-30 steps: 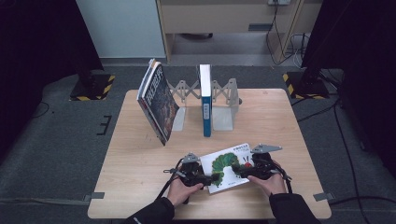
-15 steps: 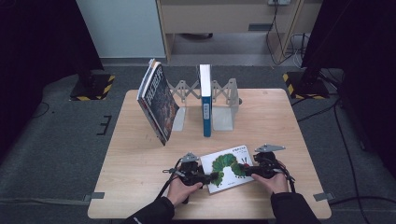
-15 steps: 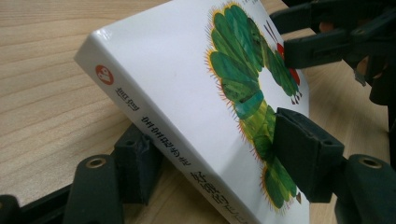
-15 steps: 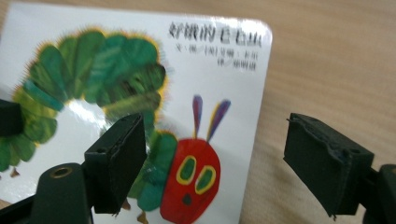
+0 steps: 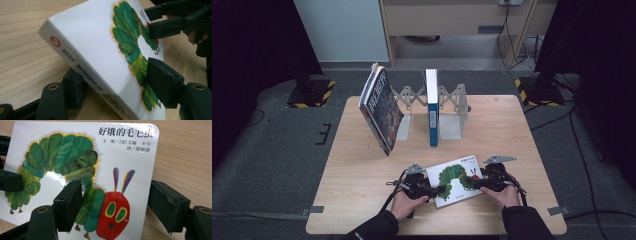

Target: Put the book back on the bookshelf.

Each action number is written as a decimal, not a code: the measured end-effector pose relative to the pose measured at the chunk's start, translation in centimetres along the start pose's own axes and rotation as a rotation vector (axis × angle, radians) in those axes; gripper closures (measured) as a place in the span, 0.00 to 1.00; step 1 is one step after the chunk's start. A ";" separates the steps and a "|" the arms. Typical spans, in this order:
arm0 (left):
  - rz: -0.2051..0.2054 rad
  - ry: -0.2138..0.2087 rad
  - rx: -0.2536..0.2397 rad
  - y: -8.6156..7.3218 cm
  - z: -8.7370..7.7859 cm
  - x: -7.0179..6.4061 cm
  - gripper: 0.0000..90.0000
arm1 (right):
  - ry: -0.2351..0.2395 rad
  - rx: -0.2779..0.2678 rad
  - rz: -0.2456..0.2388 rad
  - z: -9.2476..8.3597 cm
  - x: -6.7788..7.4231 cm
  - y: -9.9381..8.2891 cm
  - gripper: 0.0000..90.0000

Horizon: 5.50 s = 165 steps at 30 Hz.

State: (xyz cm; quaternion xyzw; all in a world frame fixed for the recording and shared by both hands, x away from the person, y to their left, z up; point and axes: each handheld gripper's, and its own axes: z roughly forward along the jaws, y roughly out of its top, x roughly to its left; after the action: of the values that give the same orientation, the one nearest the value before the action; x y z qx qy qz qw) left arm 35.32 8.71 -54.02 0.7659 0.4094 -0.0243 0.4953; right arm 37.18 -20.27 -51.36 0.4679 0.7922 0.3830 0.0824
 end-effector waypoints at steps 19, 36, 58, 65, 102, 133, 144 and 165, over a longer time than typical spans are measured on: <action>0.088 0.003 -0.078 0.9 -1.0 -1.1 0.56 | 0.021 -0.055 0.015 -0.6 0.0 0.2 0.32; 0.135 0.008 -0.113 0.9 -1.0 -1.8 0.65 | 0.025 -0.113 -0.038 -0.8 0.2 0.3 0.33; 0.125 -0.062 -0.023 1.3 -1.1 -3.0 0.82 | 0.065 -0.181 -0.030 -1.7 0.0 0.5 0.31; 0.077 -0.066 -0.034 2.0 -1.8 -3.0 0.83 | 0.022 -0.178 -0.023 -2.0 -0.6 0.4 0.26; 0.043 0.043 -0.222 8.2 -8.2 -2.4 0.83 | -0.251 0.036 -0.002 -1.5 -4.4 -1.3 0.10; 0.083 0.238 -0.303 13.1 -4.3 -2.3 0.83 | -0.281 0.007 -0.031 -0.7 -4.8 -2.5 0.01; 0.096 0.288 -0.302 13.6 -1.8 -2.3 0.83 | -0.282 -0.022 -0.033 -0.7 -4.8 -2.9 0.00; 0.081 0.370 -0.302 14.2 1.4 -0.9 0.83 | -0.282 -0.022 -0.033 -0.7 -4.8 -2.9 0.00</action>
State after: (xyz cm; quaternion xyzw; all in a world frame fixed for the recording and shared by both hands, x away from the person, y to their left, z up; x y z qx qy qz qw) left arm 44.54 4.59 -43.88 0.6903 0.4609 0.1979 0.5213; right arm 37.52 -25.24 -53.93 0.5031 0.7760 0.3207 0.2045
